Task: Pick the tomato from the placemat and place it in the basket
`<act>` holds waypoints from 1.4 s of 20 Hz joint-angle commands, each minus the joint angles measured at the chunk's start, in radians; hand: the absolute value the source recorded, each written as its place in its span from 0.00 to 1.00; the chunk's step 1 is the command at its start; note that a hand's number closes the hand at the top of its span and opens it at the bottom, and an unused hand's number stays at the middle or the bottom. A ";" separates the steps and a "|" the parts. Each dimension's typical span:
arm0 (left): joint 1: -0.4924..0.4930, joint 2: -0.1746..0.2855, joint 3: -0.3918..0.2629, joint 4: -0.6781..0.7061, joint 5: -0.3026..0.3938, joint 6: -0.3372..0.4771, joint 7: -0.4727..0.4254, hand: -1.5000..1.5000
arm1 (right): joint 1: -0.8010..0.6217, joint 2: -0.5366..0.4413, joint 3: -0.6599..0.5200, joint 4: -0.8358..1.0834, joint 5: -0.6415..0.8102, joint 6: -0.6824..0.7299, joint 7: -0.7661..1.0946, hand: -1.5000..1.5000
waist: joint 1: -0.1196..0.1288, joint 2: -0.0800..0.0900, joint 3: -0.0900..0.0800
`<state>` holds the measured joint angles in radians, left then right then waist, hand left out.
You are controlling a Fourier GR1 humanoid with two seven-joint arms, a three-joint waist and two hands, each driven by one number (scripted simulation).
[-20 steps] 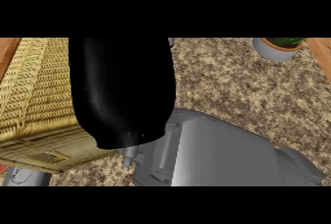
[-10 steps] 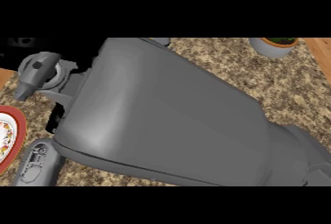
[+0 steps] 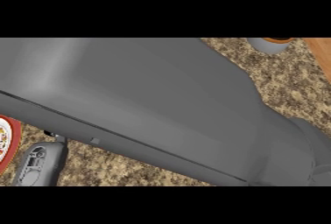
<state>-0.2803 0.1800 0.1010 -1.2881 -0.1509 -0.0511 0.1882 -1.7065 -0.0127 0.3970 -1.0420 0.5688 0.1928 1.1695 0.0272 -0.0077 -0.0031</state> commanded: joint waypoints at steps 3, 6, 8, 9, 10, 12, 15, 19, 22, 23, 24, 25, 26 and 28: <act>0.041 0.005 0.003 -0.034 -0.009 0.013 -0.018 0.50 | 0.030 0.012 0.055 0.000 -0.056 0.020 0.151 1.00 | -0.011 0.002 0.002; 0.062 -0.016 -0.008 -0.069 -0.007 0.022 0.014 0.50 | 0.103 0.012 0.058 0.011 -0.012 0.005 0.099 1.00 | -0.022 0.001 0.003; 0.007 -0.039 -0.027 -0.044 -0.029 0.048 0.035 0.50 | 0.094 0.012 0.124 -0.001 -0.085 -0.070 0.156 1.00 | -0.011 0.004 0.002; -0.023 -0.004 0.012 -0.003 -0.014 0.035 0.027 0.50 | 0.115 0.012 0.082 -0.019 -0.095 -0.074 0.143 1.00 | -0.022 0.005 0.002; 0.058 0.008 0.011 -0.038 0.000 0.007 -0.024 0.50 | 0.156 0.012 0.105 -0.011 -0.127 -0.107 0.145 1.00 | -0.003 0.004 0.002; 0.035 -0.008 -0.001 -0.027 0.002 0.004 -0.012 0.50 | 0.192 0.012 0.056 0.027 -0.105 -0.162 0.147 1.00 | -0.013 0.006 0.002; 0.031 -0.013 -0.014 -0.077 -0.005 0.012 0.034 0.50 | 0.286 0.012 0.116 -0.062 -0.131 -0.261 0.152 0.00 | -0.007 0.002 0.003; 0.062 0.004 0.008 -0.080 0.008 0.003 0.014 0.50 | 0.341 0.012 0.094 -0.099 -0.046 -0.332 0.084 0.00 | -0.019 0.003 0.003; 0.068 0.028 0.026 -0.072 0.017 -0.012 -0.001 0.50 | 0.342 0.012 0.078 -0.112 0.037 -0.420 0.068 0.00 | -0.020 0.003 0.003; 0.031 0.007 0.010 -0.087 0.006 0.008 0.058 0.50 | 0.369 0.012 0.080 -0.130 0.057 -0.462 0.056 0.00 | -0.025 0.002 0.004; 0.063 -0.002 -0.001 -0.112 0.009 0.003 0.057 0.50 | 0.365 0.010 0.043 -0.137 0.087 -0.446 0.056 0.00 | -0.028 0.000 0.004; 0.048 -0.005 -0.007 -0.075 -0.008 0.012 0.034 0.50 | 0.346 0.012 0.032 -0.118 0.121 -0.491 0.042 0.00 | -0.027 0.005 0.003; 0.049 0.000 -0.005 -0.079 -0.007 0.009 0.036 0.50 | 0.351 0.012 0.042 -0.148 0.154 -0.508 0.082 0.00 | -0.031 0.001 0.003; 0.077 0.017 0.018 -0.083 0.012 -0.004 0.031 0.50 | 0.381 0.006 0.029 -0.212 0.221 -0.496 0.121 0.00 | -0.043 -0.005 0.004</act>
<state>-0.2224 0.1854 0.1080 -1.3677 -0.1454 -0.0483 0.2200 -1.3416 -0.0147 0.4407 -1.1874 0.6858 -0.1835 1.1129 -0.0037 -0.0073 0.0002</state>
